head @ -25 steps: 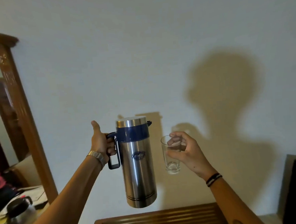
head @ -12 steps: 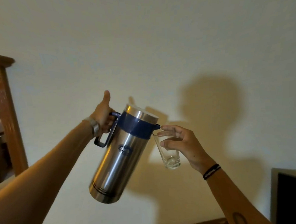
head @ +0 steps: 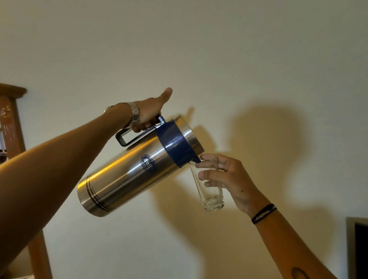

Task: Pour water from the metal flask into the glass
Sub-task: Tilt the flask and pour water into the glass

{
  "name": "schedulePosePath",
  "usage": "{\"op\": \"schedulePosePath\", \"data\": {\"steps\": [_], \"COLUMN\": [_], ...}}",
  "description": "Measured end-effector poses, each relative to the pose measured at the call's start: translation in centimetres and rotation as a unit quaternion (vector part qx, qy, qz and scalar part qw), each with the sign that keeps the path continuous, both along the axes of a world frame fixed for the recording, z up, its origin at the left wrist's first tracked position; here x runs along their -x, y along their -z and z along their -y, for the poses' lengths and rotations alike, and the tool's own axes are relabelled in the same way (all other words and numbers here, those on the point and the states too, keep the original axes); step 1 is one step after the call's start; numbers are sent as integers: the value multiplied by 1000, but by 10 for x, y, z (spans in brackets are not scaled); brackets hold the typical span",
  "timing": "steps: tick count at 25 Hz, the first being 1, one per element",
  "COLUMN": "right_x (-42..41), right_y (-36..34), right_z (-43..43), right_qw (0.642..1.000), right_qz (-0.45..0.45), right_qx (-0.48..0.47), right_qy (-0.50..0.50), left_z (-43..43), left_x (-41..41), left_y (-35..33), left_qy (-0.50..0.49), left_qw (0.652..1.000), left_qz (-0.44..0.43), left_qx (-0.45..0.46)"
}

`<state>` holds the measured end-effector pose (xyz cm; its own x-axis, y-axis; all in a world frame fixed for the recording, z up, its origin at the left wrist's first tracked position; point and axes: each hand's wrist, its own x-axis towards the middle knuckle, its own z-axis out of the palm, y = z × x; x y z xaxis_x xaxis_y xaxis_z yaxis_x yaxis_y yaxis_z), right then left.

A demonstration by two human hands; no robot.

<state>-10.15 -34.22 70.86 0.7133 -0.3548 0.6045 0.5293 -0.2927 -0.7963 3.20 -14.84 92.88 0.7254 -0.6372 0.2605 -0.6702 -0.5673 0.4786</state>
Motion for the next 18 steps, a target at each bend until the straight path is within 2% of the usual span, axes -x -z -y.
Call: {"op": "schedulePosePath", "data": {"steps": [3, 8, 18], "right_x": [1, -1, -9], "right_y": [-2, 7, 25], "right_z": [1, 2, 1], "right_qw": [1000, 999, 1000], "right_qz": [-7, -21, -21], "right_qx": [15, 26, -7], "right_qy": [1, 8, 4], "left_z": [6, 24, 57], "left_x": [2, 0, 11], "left_y": [-4, 0, 3], "left_qy": [1, 17, 16], "left_qw": [999, 982, 950], "left_qz": [34, 144, 251], "left_qx": [-41, -121, -184]}}
